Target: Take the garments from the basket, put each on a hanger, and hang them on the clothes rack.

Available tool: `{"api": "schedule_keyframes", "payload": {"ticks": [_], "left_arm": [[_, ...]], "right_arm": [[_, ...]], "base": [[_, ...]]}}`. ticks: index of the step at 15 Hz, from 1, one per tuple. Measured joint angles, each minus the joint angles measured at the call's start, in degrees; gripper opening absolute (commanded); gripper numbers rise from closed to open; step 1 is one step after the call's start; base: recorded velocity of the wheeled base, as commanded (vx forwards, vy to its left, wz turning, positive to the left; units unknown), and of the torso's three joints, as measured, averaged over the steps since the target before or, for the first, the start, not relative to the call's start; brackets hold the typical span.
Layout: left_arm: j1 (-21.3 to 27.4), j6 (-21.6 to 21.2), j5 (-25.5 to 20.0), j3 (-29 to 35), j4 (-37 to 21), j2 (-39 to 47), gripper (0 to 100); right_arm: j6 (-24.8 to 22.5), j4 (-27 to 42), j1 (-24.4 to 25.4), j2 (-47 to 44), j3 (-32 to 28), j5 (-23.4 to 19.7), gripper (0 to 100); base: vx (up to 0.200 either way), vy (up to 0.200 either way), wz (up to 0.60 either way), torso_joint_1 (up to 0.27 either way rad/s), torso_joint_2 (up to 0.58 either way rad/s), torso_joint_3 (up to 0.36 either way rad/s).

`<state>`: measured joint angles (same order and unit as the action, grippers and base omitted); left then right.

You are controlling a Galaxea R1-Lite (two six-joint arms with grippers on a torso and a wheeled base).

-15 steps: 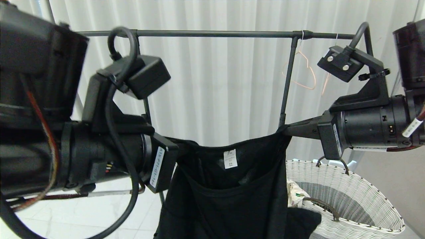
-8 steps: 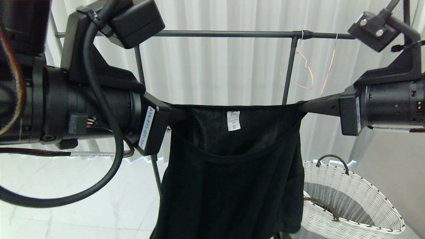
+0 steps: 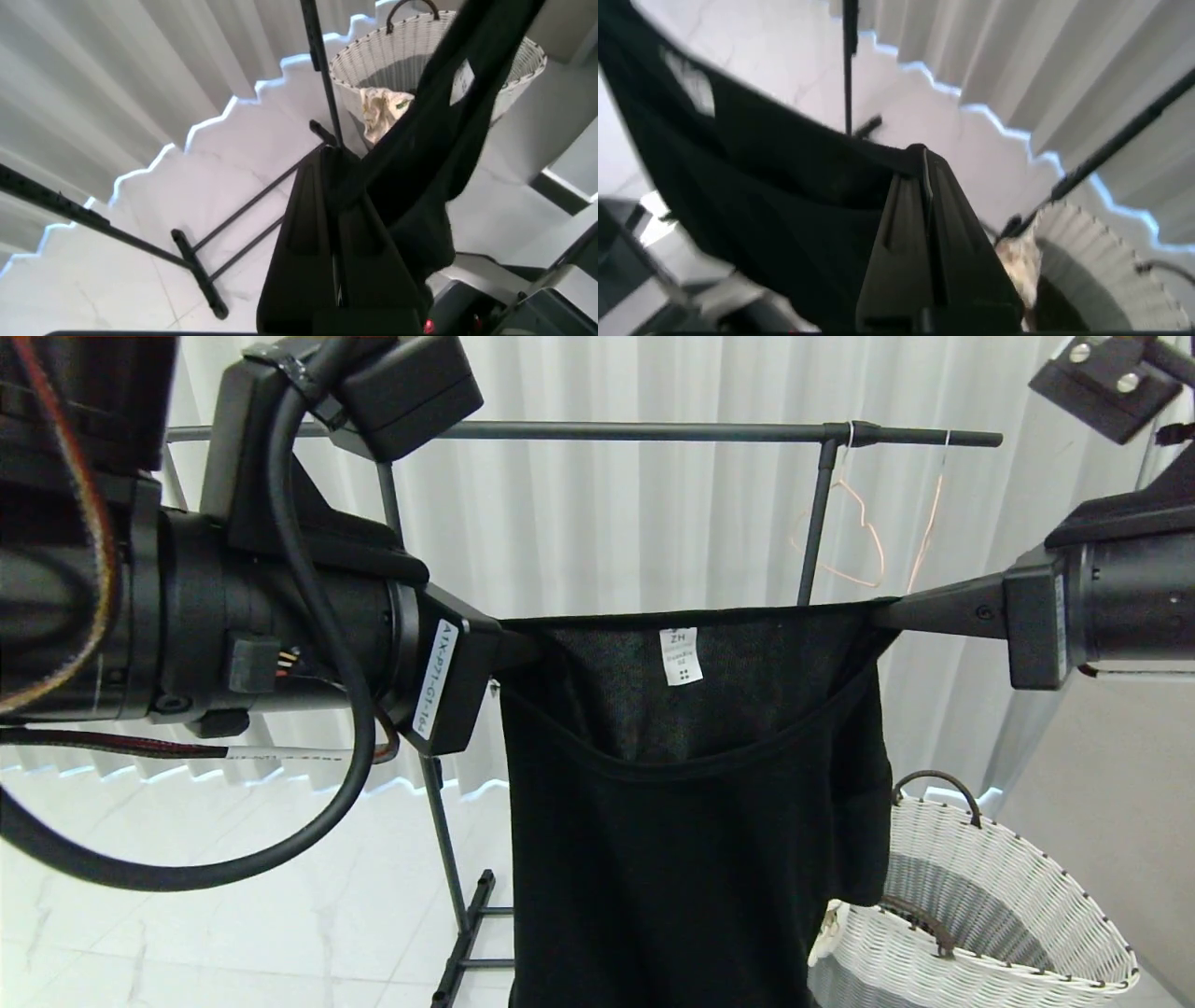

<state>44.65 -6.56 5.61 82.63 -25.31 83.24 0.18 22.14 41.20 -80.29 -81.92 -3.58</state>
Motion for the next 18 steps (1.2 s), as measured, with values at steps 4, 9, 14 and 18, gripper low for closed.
{"api": "schedule_keyframes", "payload": {"ticks": [4,9,14,18], "left_arm": [[0.1,-0.2,-1.0,0.4,11.3,3.1,0],[0.3,-0.3,-7.0,3.4,15.4,8.4,0],[0.1,-0.2,-6.7,3.5,15.4,9.7,0],[-0.6,0.1,-4.7,2.6,15.1,9.3,0]], "right_arm": [[0.3,12.5,0.0,5.8,0.2,-9.5,0],[1.1,17.2,9.9,9.4,0.7,-12.3,0],[1.3,17.1,12.2,9.7,2.2,-11.0,0],[2.7,15.1,11.6,10.3,4.4,-8.5,0]], "base": [[0.0,0.0,0.0,0.0,0.0,0.0],[0.0,0.0,0.0,0.0,0.0,0.0],[0.0,0.0,0.0,0.0,0.0,0.0],[0.0,0.0,0.0,0.0,0.0,0.0]]}}
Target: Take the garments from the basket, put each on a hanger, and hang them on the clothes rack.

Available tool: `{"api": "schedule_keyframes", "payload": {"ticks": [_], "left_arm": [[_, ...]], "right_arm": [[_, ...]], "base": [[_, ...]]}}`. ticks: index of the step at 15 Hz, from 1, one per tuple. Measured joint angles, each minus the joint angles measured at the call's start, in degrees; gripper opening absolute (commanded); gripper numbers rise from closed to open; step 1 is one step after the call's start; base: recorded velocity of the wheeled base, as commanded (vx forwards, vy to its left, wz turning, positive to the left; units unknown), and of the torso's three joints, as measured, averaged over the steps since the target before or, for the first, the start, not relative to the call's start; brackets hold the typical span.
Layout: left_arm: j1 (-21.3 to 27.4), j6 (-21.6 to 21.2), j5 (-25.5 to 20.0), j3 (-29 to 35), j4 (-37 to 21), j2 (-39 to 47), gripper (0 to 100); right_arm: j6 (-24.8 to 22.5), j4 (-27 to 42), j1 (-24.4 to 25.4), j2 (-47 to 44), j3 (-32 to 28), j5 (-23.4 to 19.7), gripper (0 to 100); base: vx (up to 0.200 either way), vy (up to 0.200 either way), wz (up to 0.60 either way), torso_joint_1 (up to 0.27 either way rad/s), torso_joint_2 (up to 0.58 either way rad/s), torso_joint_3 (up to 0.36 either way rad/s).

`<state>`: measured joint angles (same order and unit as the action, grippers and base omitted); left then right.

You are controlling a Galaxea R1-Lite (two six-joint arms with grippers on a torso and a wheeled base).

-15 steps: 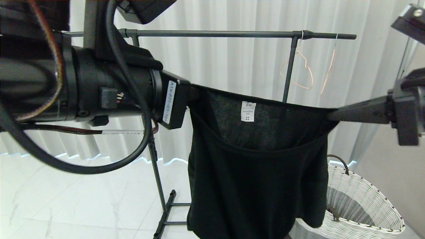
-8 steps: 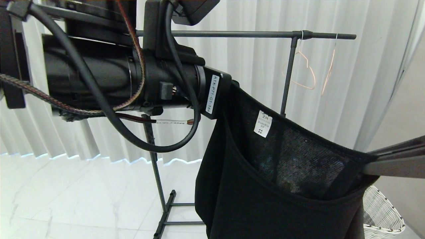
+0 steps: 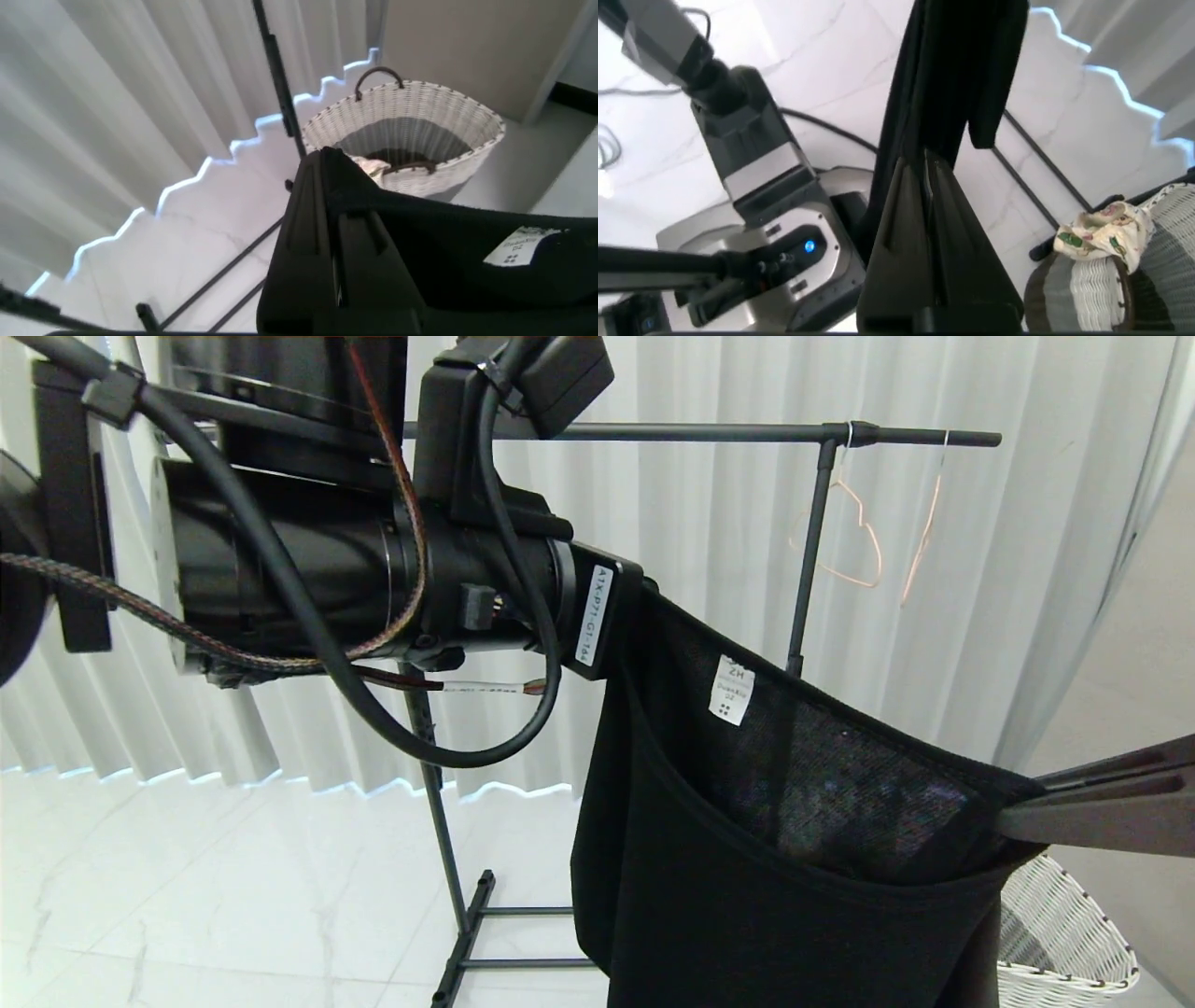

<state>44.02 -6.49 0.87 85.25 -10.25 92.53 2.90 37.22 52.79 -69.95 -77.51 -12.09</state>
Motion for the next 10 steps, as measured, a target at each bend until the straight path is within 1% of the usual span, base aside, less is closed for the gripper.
{"api": "schedule_keyframes", "payload": {"ticks": [2,3,4,5,6,7,9,10], "left_arm": [[-0.1,0.5,1.3,-1.4,-1.2,-0.9,0],[-0.1,2.0,1.6,-2.8,-3.0,-1.9,0],[-0.1,5.5,1.7,-4.4,-4.7,-3.2,0],[0.6,9.3,1.8,-6.0,-5.9,-4.7,0],[1.8,12.2,1.8,-7.6,-6.6,-6.3,0],[3.3,13.8,1.8,-9.0,-7.4,-7.9,0],[7.2,15.5,1.9,-12.2,-10.3,-11.2,0],[9.0,15.7,2.0,-13.7,-10.8,-12.7,0]], "right_arm": [[0.1,-1.8,-1.9,0.1,1.0,0.5,0],[-0.3,-2.4,-4.1,-0.3,1.3,1.3,0],[-0.5,-4.4,-6.6,-1.1,1.4,2.2,0],[-0.7,-8.4,-8.7,-2.2,1.5,2.6,0],[-0.7,-12.0,-10.4,-3.6,1.4,2.7,0],[-0.7,-13.6,-11.4,-5.0,0.7,2.7,0],[-0.7,-14.9,-12.0,-8.1,-3.0,2.0,0],[-0.7,-15.1,-12.1,-9.7,-5.5,1.3,0]], "base": [[0.0,0.0,0.0,0.0,0.0,0.0],[0.0,0.0,0.0,0.0,0.0,0.0],[0.0,0.0,0.0,0.0,0.0,0.0],[0.0,0.0,0.0,0.0,0.0,0.0],[0.0,0.0,0.0,0.0,0.0,0.0],[0.0,0.0,0.0,0.0,0.0,0.0],[0.0,0.0,0.0,0.0,0.0,0.0],[0.0,0.0,0.0,0.0,0.0,0.0]]}}
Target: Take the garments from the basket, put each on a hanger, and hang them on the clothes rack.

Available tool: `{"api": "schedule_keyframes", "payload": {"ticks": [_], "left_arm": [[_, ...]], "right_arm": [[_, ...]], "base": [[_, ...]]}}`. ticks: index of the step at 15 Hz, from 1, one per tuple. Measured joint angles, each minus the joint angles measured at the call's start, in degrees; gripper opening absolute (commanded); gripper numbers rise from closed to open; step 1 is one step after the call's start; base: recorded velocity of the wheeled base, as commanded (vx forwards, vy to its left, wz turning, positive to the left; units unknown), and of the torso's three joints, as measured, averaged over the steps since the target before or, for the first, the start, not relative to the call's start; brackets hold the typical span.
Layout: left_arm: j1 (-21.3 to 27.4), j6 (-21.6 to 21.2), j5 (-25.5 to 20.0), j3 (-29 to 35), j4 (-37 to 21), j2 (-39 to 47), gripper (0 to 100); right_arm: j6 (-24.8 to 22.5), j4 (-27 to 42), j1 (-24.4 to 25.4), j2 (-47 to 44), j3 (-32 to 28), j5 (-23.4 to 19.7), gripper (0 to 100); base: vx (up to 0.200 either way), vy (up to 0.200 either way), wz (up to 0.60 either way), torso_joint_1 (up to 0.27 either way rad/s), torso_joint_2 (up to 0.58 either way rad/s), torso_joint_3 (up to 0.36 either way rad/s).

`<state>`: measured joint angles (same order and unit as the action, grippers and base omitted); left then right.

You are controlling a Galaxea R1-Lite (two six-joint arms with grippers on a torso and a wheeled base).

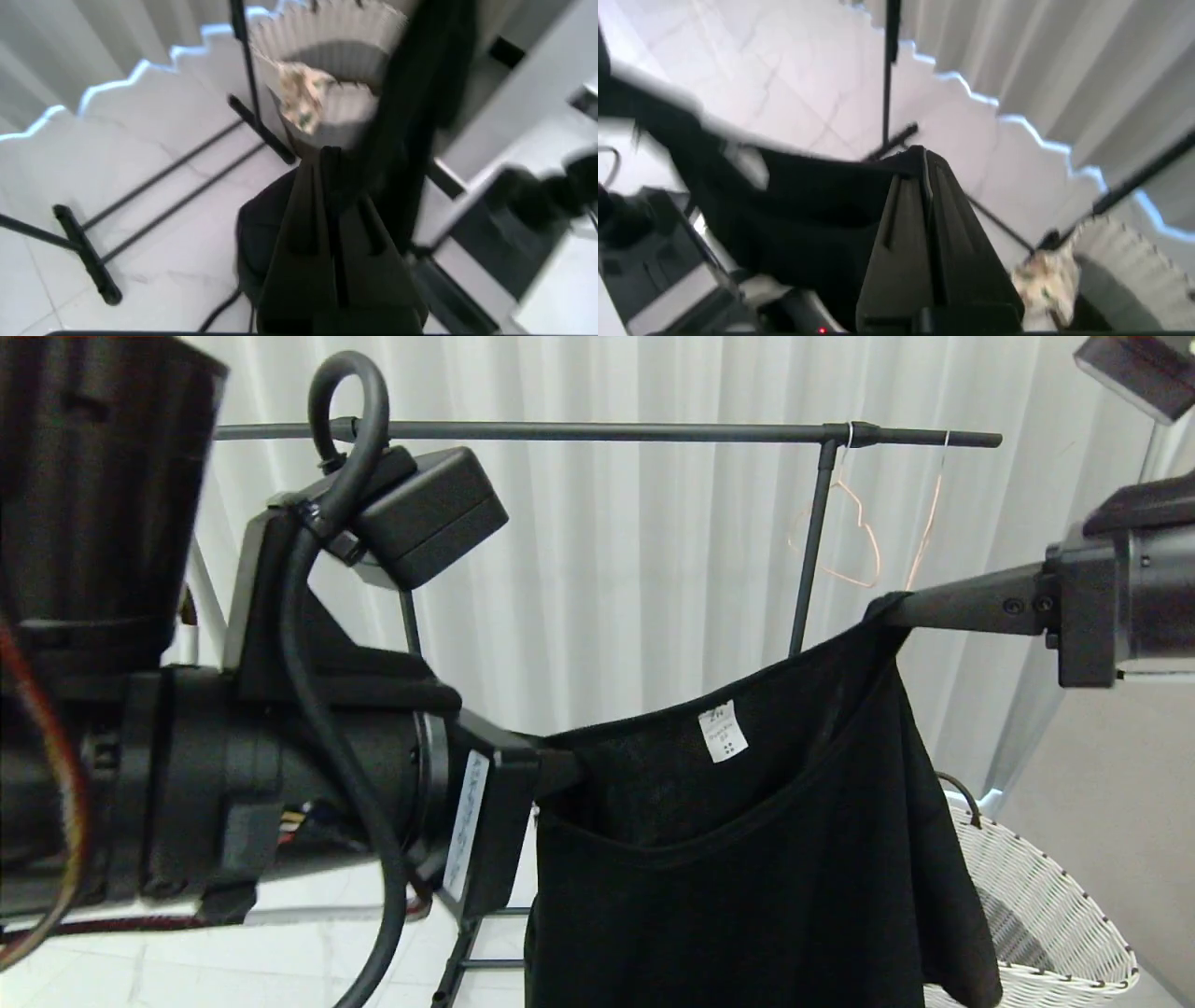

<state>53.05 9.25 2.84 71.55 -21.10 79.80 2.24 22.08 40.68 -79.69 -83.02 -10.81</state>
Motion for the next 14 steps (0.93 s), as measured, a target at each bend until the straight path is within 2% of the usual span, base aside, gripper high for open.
{"api": "schedule_keyframes", "payload": {"ticks": [2,5,9,14], "left_arm": [[3.6,0.2,0.3,-1.6,-0.2,-2.1,0],[8.3,0.3,5.2,-2.1,-0.2,-3.2,0],[10.4,0.2,5.7,-2.2,-0.1,-3.7,0],[9.4,-0.9,7.3,-1.9,-0.2,-3.8,0]], "right_arm": [[0.0,-0.2,0.0,-3.4,-5.4,-1.7,0],[0.0,-0.1,2.1,-7.5,-10.5,-2.3,0],[0.0,-0.1,3.3,-9.4,-11.4,-2.3,0],[0.0,2.4,3.2,-7.1,-9.9,-2.2,0]], "base": [[0.0,0.0,0.0,0.0,0.0,0.0],[0.0,0.0,0.0,0.0,0.0,0.0],[0.0,0.0,0.0,0.0,0.0,0.0],[0.0,0.0,0.0,0.0,0.0,0.0]]}}
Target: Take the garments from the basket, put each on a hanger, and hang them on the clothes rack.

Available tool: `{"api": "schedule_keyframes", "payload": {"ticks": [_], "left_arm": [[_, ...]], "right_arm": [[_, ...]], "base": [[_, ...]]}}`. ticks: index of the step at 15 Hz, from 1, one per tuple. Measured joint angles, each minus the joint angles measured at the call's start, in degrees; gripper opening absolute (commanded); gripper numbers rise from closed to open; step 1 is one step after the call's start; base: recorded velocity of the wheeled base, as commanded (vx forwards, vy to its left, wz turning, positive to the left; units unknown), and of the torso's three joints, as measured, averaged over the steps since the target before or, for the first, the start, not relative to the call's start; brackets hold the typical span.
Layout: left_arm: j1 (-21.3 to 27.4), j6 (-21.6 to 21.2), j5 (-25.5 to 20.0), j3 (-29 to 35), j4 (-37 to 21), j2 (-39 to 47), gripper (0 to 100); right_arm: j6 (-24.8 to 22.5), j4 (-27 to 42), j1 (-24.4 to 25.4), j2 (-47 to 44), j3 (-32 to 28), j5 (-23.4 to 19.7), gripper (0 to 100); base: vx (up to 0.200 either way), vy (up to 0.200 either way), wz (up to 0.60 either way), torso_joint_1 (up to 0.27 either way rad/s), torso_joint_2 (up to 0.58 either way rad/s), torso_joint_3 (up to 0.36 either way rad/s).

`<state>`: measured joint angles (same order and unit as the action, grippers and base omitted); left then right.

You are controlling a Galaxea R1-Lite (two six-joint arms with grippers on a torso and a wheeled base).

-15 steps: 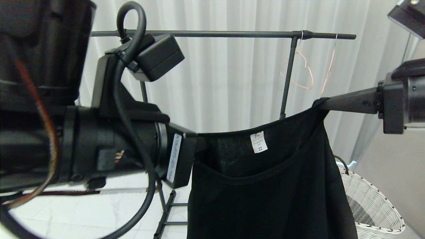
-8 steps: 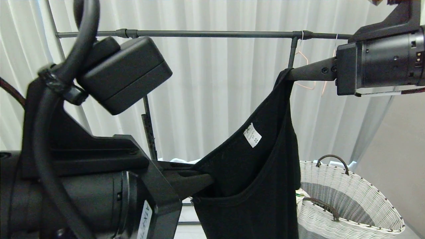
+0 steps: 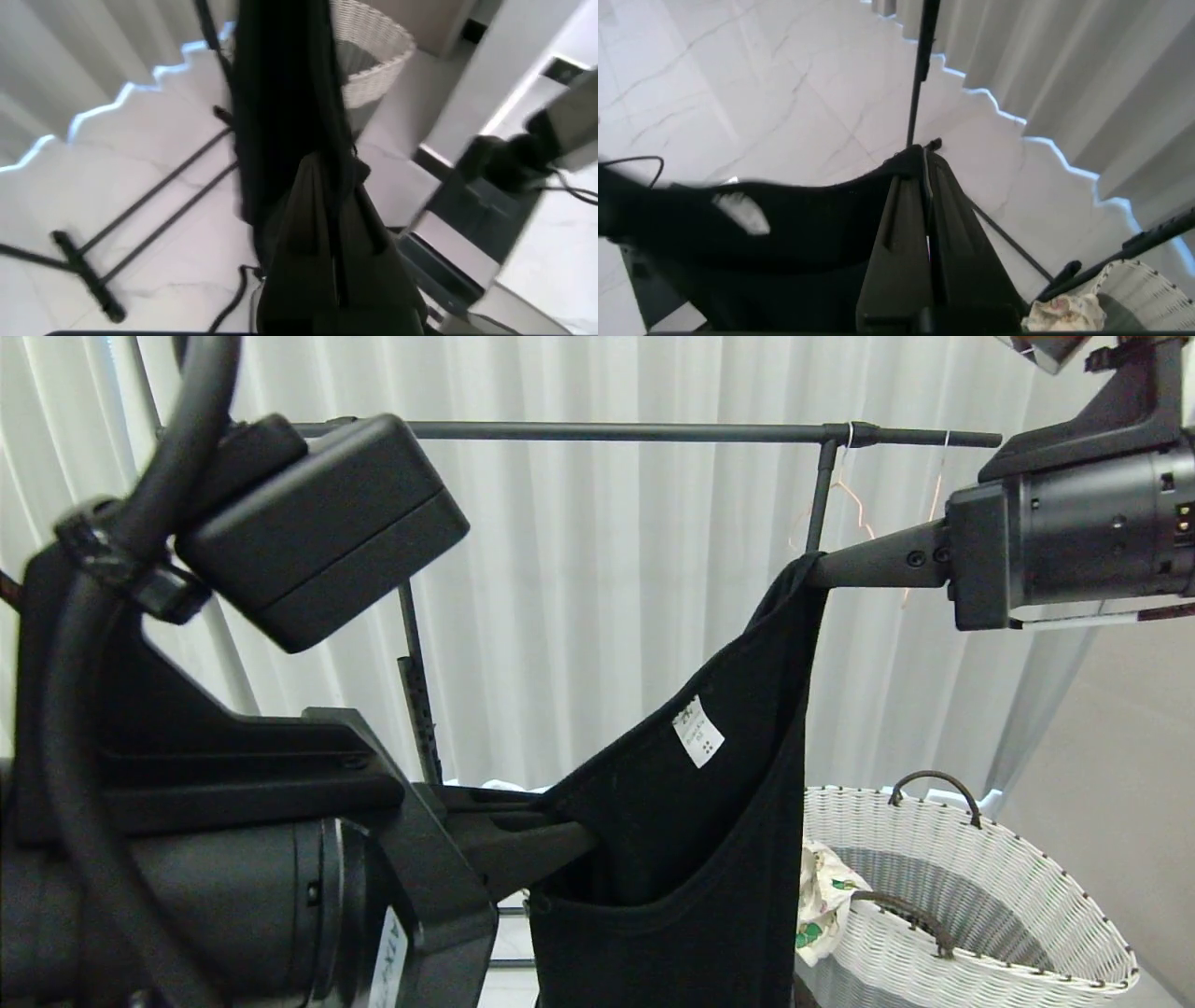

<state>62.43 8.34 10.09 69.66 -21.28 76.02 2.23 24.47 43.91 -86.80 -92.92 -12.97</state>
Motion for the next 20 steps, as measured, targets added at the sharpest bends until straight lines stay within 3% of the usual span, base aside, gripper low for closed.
{"api": "schedule_keyframes", "payload": {"ticks": [4,8,20], "left_arm": [[-4.4,-3.9,6.2,2.5,-0.1,1.6,0],[-5.6,-4.5,6.9,9.2,0.1,4.2,0],[-4.6,-5.7,6.9,12.3,0.0,6.0,0]], "right_arm": [[0.0,8.4,0.0,5.9,1.2,0.1,0],[-0.1,18.3,3.1,12.8,1.2,0.1,0],[-0.1,18.3,4.0,16.2,2.6,0.3,0]], "base": [[0.0,0.0,0.0,0.0,0.0,0.0],[0.0,0.0,0.0,0.0,0.0,0.0],[0.0,0.0,0.0,0.0,0.0,0.0]]}}
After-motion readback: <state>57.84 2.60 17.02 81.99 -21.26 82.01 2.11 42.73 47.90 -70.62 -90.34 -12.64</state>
